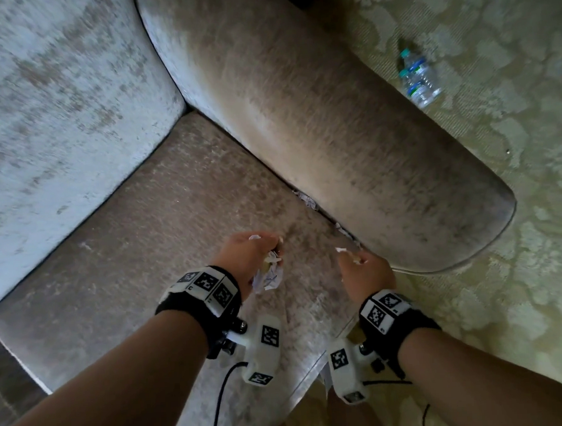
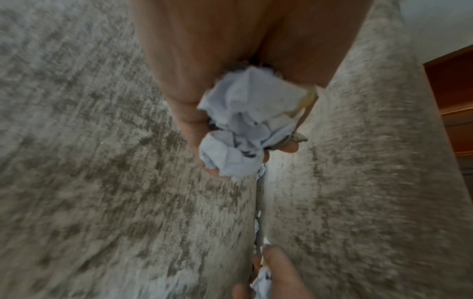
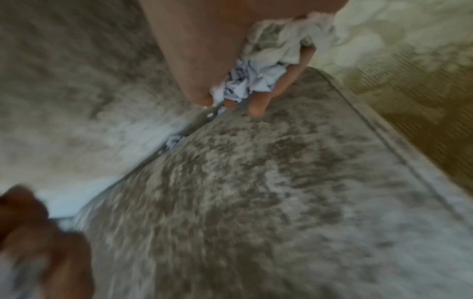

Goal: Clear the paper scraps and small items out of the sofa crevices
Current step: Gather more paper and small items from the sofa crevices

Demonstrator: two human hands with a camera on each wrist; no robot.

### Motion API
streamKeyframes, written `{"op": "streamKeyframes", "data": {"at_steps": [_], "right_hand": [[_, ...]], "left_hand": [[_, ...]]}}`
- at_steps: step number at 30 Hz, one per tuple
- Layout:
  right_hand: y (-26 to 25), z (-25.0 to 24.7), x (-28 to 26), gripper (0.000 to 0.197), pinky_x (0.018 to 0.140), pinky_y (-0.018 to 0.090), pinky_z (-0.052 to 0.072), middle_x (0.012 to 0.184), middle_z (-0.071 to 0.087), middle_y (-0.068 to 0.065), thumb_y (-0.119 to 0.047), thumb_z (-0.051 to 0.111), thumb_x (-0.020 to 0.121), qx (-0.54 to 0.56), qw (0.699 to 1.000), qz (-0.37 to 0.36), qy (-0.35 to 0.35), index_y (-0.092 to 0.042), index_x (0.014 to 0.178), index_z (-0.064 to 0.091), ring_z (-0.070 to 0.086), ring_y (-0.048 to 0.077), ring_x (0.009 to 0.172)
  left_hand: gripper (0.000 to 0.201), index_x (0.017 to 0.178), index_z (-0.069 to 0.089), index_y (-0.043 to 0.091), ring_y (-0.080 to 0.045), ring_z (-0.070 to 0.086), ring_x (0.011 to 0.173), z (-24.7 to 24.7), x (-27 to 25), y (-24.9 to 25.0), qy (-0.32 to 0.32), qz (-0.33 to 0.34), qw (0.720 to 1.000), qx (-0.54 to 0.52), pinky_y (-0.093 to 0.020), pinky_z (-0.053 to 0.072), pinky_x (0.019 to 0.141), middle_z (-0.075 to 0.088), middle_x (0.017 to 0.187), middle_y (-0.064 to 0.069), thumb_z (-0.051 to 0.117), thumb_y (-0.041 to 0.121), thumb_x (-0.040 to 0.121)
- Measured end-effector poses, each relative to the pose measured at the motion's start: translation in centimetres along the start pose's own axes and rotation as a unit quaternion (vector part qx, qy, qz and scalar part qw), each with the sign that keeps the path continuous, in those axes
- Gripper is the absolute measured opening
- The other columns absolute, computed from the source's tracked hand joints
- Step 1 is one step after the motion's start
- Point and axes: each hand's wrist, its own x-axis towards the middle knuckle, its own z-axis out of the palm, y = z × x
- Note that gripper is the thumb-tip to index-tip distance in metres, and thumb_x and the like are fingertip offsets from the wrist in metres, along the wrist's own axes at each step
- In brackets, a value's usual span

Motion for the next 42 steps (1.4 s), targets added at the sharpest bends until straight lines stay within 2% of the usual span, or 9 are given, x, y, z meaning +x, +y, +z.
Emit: {"op": "streamKeyframes", "data": {"at_steps": [8, 11, 16, 19, 22, 27, 31, 37, 42], "right_hand": [[-0.4, 3.8, 5.9, 0.058, 0.088, 0.040, 0.054, 0.096, 0.073, -0.003, -0.076, 0.041, 0.066, 0.014, 0.999, 0.045, -0.022, -0.029, 0.085, 0.070, 0.067, 0.025, 0.090], [-1.6, 5.9, 8.7, 0.048, 0.087, 0.040, 0.053, 0.100, 0.071, -0.006, -0.073, 0.042, 0.075, -0.021, 0.999, -0.008, -0.047, -0.032, 0.084, 0.067, 0.066, 0.026, 0.095], [-6.8, 5.1, 6.4, 0.047, 0.107, 0.050, 0.039, 0.147, 0.041, 0.016, -0.027, 0.042, 0.095, -0.119, 0.992, -0.015, -0.032, -0.015, 0.140, 0.043, 0.041, 0.036, 0.134], [-7.8, 4.5, 6.0, 0.055, 0.113, 0.046, 0.031, 0.155, 0.029, 0.013, -0.031, 0.047, 0.098, -0.186, 0.981, -0.023, -0.043, -0.011, 0.148, 0.034, 0.032, 0.033, 0.141], [-7.9, 4.4, 5.3, 0.056, 0.112, 0.040, 0.034, 0.152, 0.038, 0.008, -0.031, 0.056, 0.093, -0.205, 0.977, -0.053, 0.000, -0.014, 0.144, 0.041, 0.039, 0.028, 0.137], [-6.5, 4.9, 4.9, 0.029, 0.096, 0.035, 0.045, 0.127, 0.061, 0.009, -0.020, 0.046, 0.098, -0.112, 0.991, -0.061, 0.029, -0.013, 0.122, 0.061, 0.057, 0.028, 0.119], [-7.4, 5.3, 3.4, 0.028, 0.072, 0.024, 0.036, 0.106, 0.068, 0.011, -0.024, 0.053, 0.093, 0.070, 0.995, 0.003, 0.074, -0.007, 0.108, 0.069, 0.061, 0.028, 0.102], [-10.2, 6.8, 4.4, 0.049, 0.105, 0.032, 0.037, 0.145, 0.046, 0.010, -0.019, 0.047, 0.100, 0.000, 0.999, 0.027, -0.041, -0.010, 0.147, 0.036, 0.046, 0.026, 0.131], [-12.8, 6.3, 5.4, 0.053, 0.098, 0.037, 0.048, 0.142, 0.049, 0.001, -0.025, 0.049, 0.098, 0.013, 0.986, 0.046, -0.162, -0.007, 0.146, 0.035, 0.053, 0.026, 0.124]], "left_hand": [[0.027, 0.070, 0.063, 0.004, -0.025, 0.058, 0.064, 0.0, 0.0, -0.9, 0.002, -0.007, 1.000, -0.015, -0.037, 0.048, 0.073, 0.063, 0.060, -0.006, 0.054, 0.005, 0.095], [0.029, 0.067, 0.064, 0.005, -0.028, 0.057, 0.068, -0.5, 0.4, -1.3, 0.011, -0.017, 1.000, -0.011, -0.042, 0.047, 0.081, 0.063, 0.060, -0.007, 0.056, 0.005, 0.095], [0.022, 0.074, 0.066, 0.001, -0.032, 0.061, 0.082, -1.4, 0.5, -2.0, 0.022, -0.019, 1.000, 0.000, -0.051, 0.049, 0.090, 0.064, 0.078, -0.018, 0.056, 0.005, 0.092], [0.021, 0.083, 0.068, -0.007, -0.033, 0.061, 0.069, -2.4, 0.6, -2.3, 0.027, -0.027, 0.999, -0.001, -0.044, 0.051, 0.069, 0.064, 0.076, -0.023, 0.054, 0.005, 0.092], [0.018, 0.082, 0.069, -0.007, -0.030, 0.057, 0.057, -3.3, 0.3, -2.2, 0.032, -0.033, 0.998, -0.030, -0.035, 0.047, 0.059, 0.062, 0.067, -0.022, 0.058, 0.006, 0.088], [0.034, 0.063, 0.074, 0.008, -0.028, 0.057, 0.060, -4.3, 0.0, -2.1, 0.060, -0.007, 0.997, -0.040, -0.038, 0.046, 0.069, 0.065, 0.066, -0.014, 0.056, -0.001, 0.089], [0.039, 0.058, 0.074, 0.011, -0.024, 0.059, 0.057, -4.6, -0.4, -1.5, 0.063, 0.003, 0.997, -0.041, -0.033, 0.048, 0.066, 0.066, 0.059, -0.008, 0.055, -0.002, 0.089], [0.021, 0.076, 0.067, -0.003, -0.022, 0.060, 0.052, -5.1, -0.6, -0.5, 0.060, 0.005, 0.995, -0.073, -0.027, 0.053, 0.057, 0.065, 0.058, -0.011, 0.052, -0.005, 0.090], [0.018, 0.078, 0.066, -0.005, -0.025, 0.058, 0.054, -5.9, -0.3, -0.7, 0.055, 0.000, 0.995, -0.078, -0.031, 0.051, 0.058, 0.062, 0.061, -0.013, 0.052, -0.004, 0.090]]}}
